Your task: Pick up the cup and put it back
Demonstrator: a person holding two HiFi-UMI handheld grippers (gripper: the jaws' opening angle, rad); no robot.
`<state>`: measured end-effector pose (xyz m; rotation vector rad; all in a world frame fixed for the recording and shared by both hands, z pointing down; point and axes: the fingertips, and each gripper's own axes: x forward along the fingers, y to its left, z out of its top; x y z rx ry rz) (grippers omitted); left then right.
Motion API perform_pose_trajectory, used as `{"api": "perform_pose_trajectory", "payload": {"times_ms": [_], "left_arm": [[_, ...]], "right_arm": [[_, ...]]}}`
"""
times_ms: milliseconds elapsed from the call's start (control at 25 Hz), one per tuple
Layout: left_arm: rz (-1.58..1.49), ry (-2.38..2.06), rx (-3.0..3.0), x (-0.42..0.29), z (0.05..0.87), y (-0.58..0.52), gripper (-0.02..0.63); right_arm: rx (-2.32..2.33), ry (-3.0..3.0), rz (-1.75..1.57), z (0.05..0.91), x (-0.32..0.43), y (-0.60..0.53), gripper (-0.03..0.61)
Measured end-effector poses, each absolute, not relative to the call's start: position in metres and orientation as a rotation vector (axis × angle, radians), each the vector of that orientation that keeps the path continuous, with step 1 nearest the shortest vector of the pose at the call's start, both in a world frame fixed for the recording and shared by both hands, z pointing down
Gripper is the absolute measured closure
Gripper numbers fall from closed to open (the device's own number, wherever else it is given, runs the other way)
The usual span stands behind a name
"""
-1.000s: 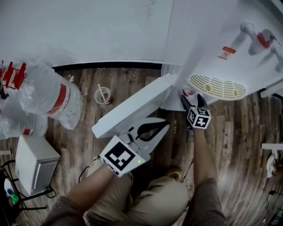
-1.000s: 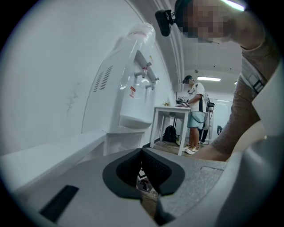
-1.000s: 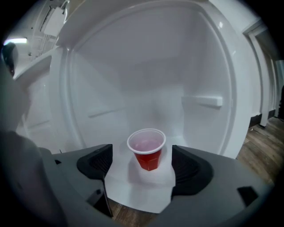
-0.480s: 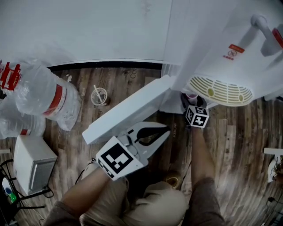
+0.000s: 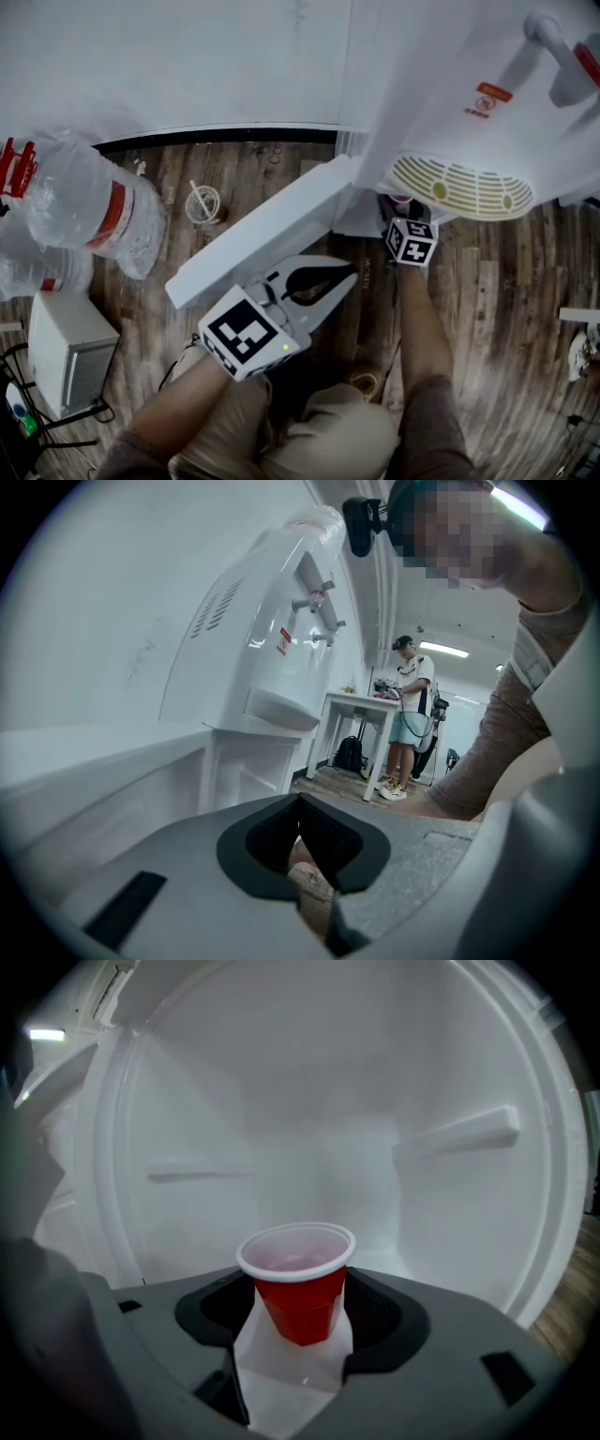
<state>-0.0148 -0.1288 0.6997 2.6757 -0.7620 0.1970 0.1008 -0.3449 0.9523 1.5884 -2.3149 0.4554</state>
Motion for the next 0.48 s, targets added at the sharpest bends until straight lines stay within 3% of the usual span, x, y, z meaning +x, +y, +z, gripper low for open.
{"api": "perform_pose_trajectory", "payload": {"times_ms": [480], "left_arm": [[0.25, -0.692, 2.702, 0.001, 0.713, -0.125, 0.611]], "right_arm": [[1.591, -2.368, 0.426, 0.909, 0.101, -0.327, 0.288]]}}
